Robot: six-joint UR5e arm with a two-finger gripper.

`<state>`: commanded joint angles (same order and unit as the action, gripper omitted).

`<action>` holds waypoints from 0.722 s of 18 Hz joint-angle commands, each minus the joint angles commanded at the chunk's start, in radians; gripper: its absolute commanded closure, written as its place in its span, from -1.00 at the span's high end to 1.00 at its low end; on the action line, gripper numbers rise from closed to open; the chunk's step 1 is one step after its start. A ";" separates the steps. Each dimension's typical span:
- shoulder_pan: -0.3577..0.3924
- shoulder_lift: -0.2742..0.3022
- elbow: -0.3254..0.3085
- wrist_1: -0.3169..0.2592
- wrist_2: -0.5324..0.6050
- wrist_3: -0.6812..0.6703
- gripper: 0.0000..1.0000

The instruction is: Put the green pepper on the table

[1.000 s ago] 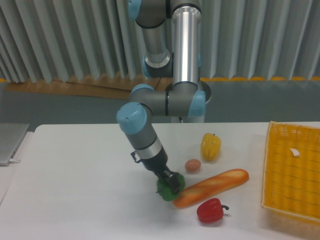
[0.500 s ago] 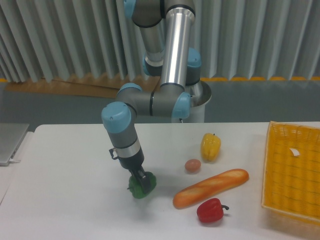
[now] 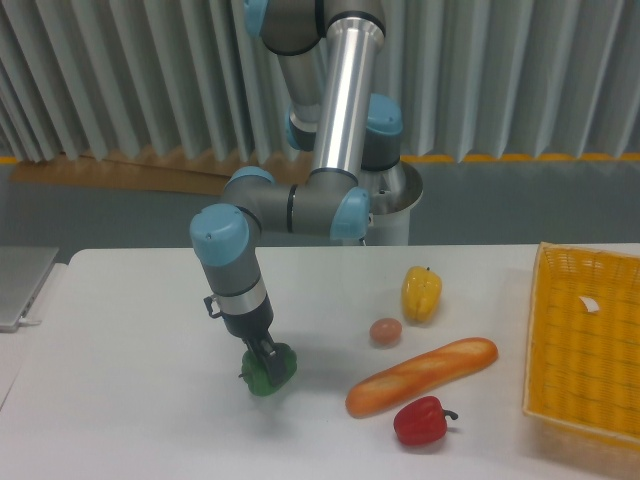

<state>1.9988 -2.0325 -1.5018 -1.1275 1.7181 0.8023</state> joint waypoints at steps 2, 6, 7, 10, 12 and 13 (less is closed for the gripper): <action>0.000 0.000 0.005 0.000 -0.002 0.005 1.00; 0.009 0.006 0.017 0.000 0.002 0.008 1.00; 0.018 0.023 0.017 -0.002 0.002 0.018 1.00; 0.086 0.073 0.012 -0.015 0.002 0.133 1.00; 0.144 0.115 -0.001 -0.057 -0.001 0.272 1.00; 0.176 0.129 0.000 -0.083 -0.008 0.309 1.00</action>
<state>2.1749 -1.9038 -1.5018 -1.2100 1.7105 1.1118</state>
